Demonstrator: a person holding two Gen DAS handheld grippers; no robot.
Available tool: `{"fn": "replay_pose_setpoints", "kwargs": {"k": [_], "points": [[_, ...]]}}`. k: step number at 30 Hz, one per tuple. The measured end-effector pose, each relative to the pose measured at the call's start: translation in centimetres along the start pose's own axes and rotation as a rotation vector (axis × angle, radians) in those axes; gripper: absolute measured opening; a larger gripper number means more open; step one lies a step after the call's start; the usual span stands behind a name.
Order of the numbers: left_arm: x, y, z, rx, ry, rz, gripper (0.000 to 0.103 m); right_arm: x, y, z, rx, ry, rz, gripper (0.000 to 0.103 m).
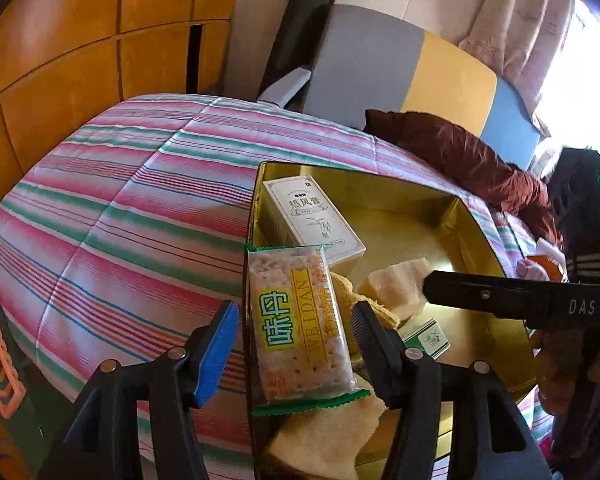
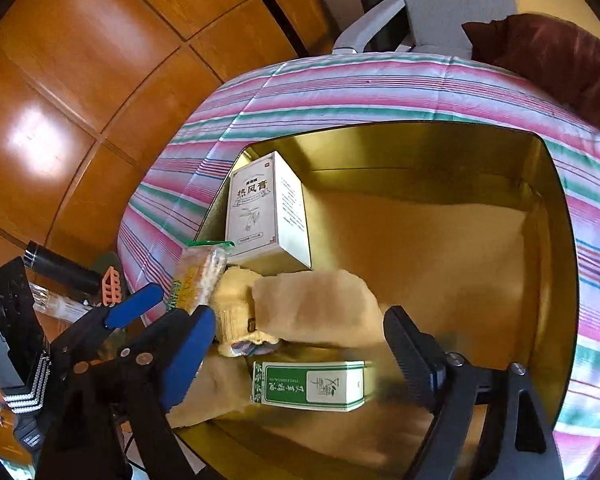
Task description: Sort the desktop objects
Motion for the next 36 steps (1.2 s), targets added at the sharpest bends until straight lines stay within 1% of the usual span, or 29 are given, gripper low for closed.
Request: {"fn": "replay_pose_setpoints", "kwargs": {"k": [4, 7, 11, 16, 21, 28, 32, 36], "points": [[0.0, 0.1, 1.3, 0.034, -0.008, 0.032, 0.060, 0.7, -0.5, 1.2, 0.031, -0.007, -0.022, 0.091], [0.6, 0.5, 2.3, 0.063, -0.020, 0.040, 0.060, 1.1, -1.2, 2.6, 0.069, -0.050, -0.004, 0.095], [2.5, 0.6, 3.0, 0.081, -0.046, 0.010, 0.060, 1.6, -2.3, 4.3, 0.124, -0.123, 0.036, 0.099], [5.2, -0.1, 2.2, 0.048, -0.091, -0.028, 0.060, 2.8, -3.9, 6.7, 0.194, -0.207, 0.078, 0.102], [7.5, -1.1, 1.3, 0.009, -0.131, -0.049, 0.060, 5.0, -5.1, 8.6, 0.222, -0.246, 0.051, 0.103], [10.6, -2.1, 0.5, -0.026, -0.169, -0.085, 0.060, 9.6, -6.9, 10.5, 0.230, -0.285, -0.039, 0.103], [12.6, -2.3, -0.2, -0.058, -0.194, -0.115, 0.060, 12.3, -7.7, 11.6, 0.227, -0.326, -0.068, 0.103], [15.6, -2.2, -0.9, -0.080, -0.227, -0.168, 0.060, 15.6, -8.3, 13.4, 0.228, -0.374, -0.098, 0.103]]}}
Point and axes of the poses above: each gripper's, at about its wrist camera, not at the fingertips, and z roughly against the way its jaws point, x to its right, y to its top, the point moved 5 cm from there along -z, roughly the way its jaws point, and after that the axes turned 12 degrees about -y, right-handed, at the moved point
